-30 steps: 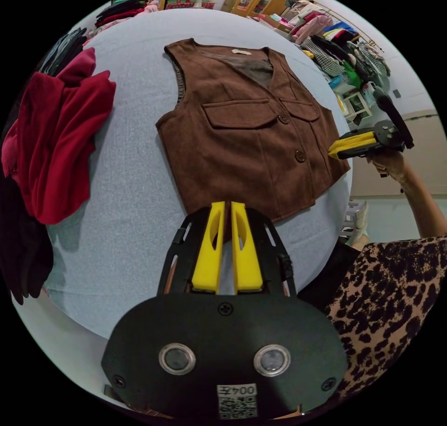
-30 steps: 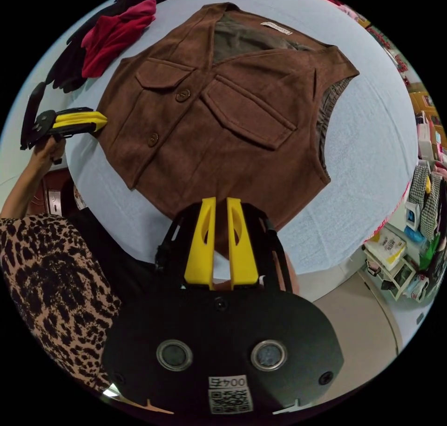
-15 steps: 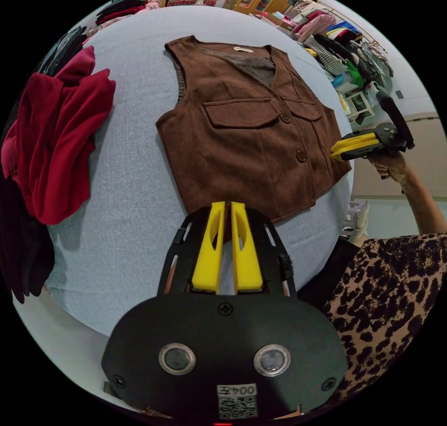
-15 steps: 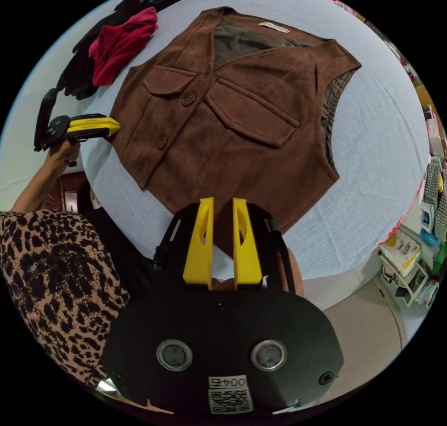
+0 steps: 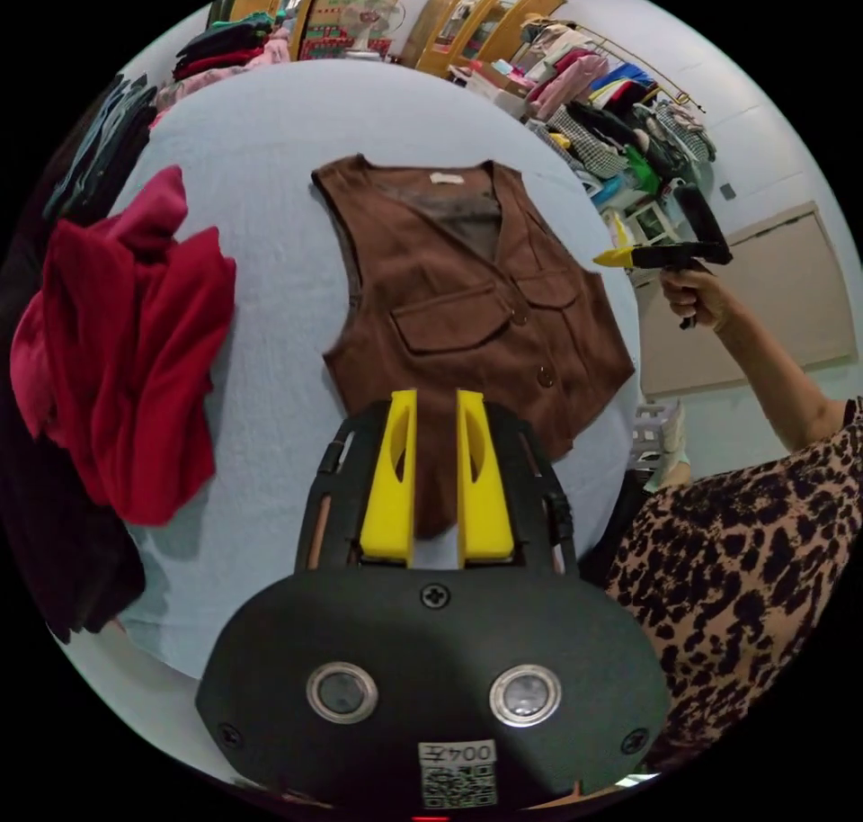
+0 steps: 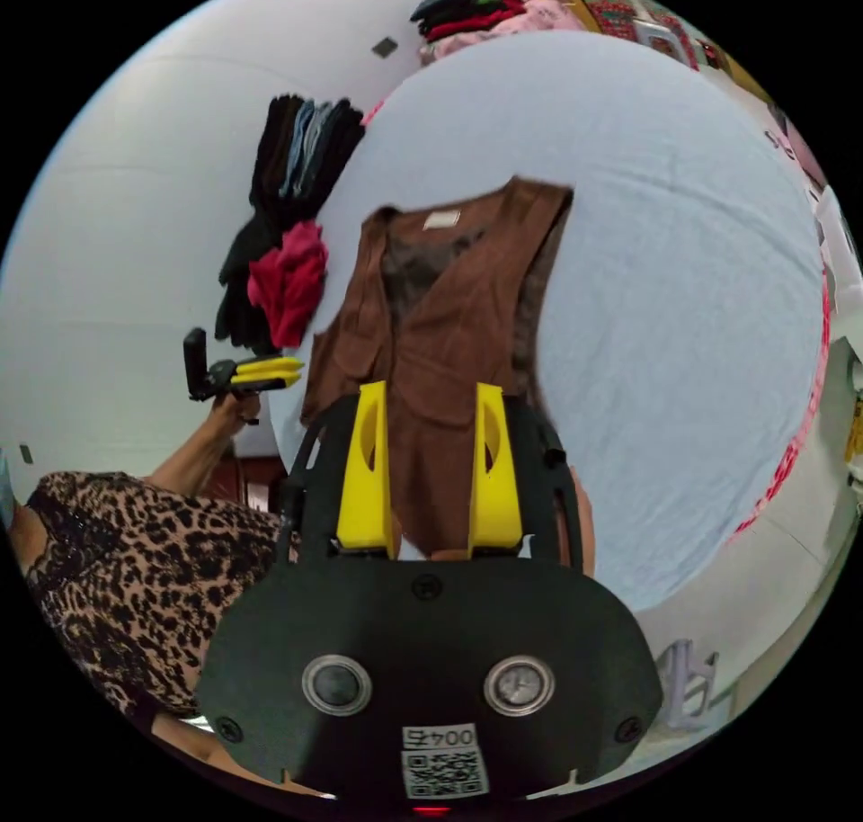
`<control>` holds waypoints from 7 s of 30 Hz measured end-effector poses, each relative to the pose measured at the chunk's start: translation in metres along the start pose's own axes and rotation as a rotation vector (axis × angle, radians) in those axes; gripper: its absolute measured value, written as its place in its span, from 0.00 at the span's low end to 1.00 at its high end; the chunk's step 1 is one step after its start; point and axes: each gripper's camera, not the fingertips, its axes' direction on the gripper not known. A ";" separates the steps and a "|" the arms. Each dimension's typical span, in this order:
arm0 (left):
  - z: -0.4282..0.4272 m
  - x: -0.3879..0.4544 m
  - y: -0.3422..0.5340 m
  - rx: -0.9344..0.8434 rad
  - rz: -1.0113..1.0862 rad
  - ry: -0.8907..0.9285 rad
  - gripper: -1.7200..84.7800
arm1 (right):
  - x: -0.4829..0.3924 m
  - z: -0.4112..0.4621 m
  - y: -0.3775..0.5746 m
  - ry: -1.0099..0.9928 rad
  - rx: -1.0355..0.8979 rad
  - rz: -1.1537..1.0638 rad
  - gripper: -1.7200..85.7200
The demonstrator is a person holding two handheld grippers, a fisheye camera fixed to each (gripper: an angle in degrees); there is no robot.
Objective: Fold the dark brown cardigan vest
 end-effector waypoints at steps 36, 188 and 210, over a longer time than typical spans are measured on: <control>-0.001 -0.054 -0.229 0.009 0.202 0.034 0.07 | 0.113 -0.052 -0.068 -0.202 0.042 -0.231 0.08; 0.064 0.016 0.093 0.305 -0.010 -0.209 0.02 | -0.062 0.293 0.012 0.528 -0.469 -0.099 0.07; 0.083 -0.015 0.108 0.266 -0.089 -0.127 0.02 | 0.002 0.200 0.071 0.216 -0.204 -0.009 0.12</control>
